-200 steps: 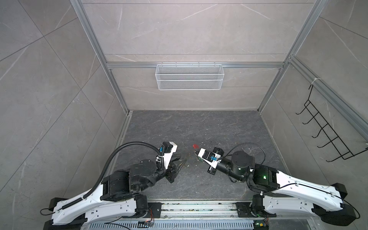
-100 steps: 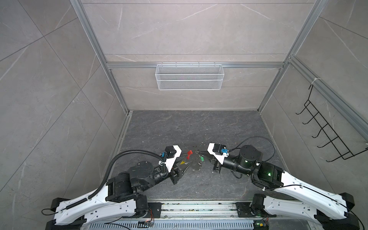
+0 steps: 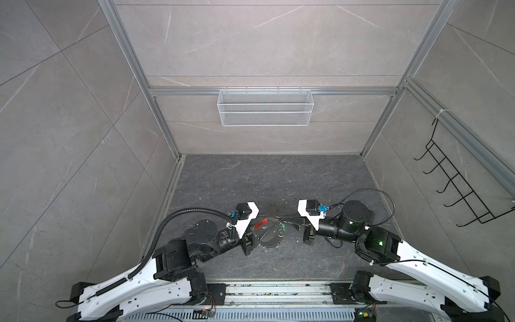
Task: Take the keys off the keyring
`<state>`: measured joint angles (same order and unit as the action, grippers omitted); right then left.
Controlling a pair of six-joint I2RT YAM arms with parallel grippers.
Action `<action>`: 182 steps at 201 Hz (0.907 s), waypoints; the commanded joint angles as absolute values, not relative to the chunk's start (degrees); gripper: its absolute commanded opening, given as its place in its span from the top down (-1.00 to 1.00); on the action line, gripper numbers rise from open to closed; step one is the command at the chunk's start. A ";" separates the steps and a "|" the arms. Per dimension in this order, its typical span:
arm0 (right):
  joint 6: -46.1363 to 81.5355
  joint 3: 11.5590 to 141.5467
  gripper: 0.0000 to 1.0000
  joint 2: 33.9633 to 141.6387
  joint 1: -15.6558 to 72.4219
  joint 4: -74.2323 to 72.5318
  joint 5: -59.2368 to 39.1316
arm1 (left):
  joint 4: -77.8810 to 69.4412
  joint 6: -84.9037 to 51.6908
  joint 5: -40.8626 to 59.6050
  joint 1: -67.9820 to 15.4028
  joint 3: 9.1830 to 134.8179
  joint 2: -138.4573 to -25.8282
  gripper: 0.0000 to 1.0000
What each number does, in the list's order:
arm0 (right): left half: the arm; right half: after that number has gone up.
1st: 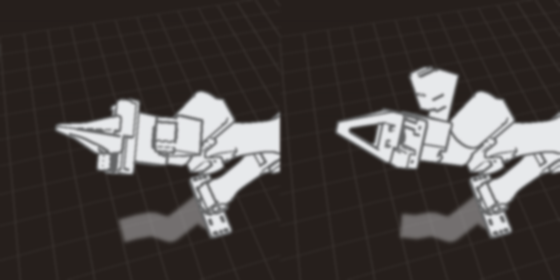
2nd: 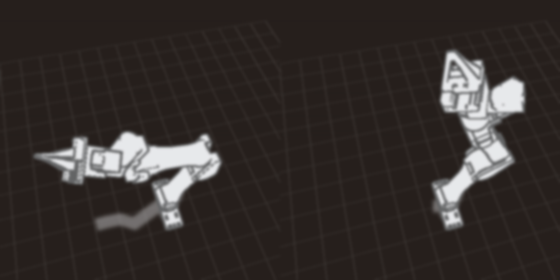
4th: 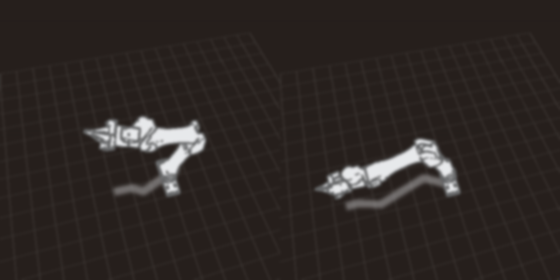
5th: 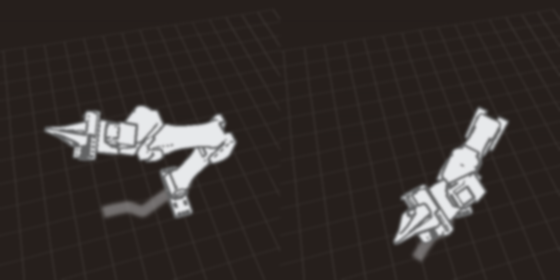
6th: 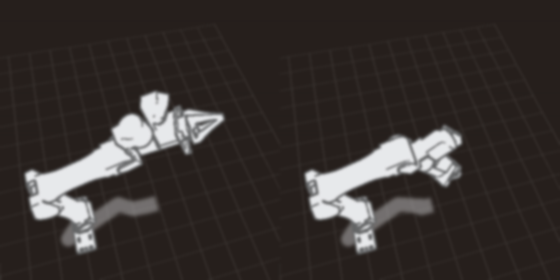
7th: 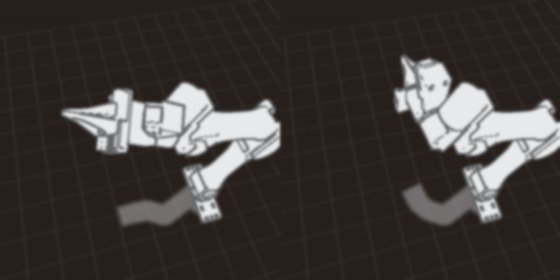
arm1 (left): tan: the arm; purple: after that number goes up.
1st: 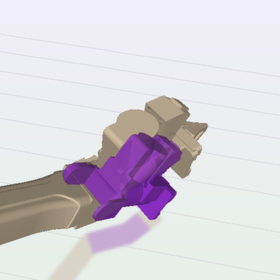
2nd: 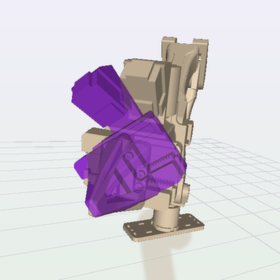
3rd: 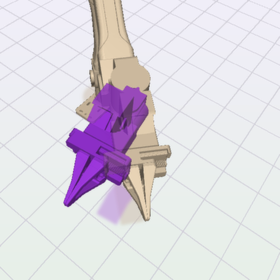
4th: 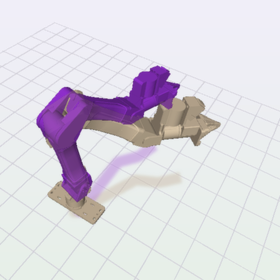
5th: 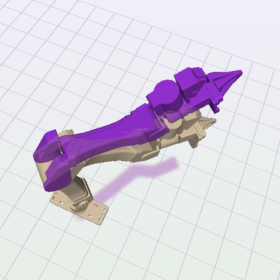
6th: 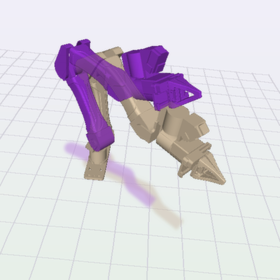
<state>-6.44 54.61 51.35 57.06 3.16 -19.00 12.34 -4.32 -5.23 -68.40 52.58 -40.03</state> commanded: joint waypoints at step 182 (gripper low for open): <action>-4.11 55.27 1.00 53.31 56.51 1.56 -20.97 | 8.17 -6.43 8.52 -62.69 55.34 -43.41 0.94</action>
<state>-5.48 54.61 52.62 56.62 3.20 -21.21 11.09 -5.48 6.13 -62.67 52.71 -42.85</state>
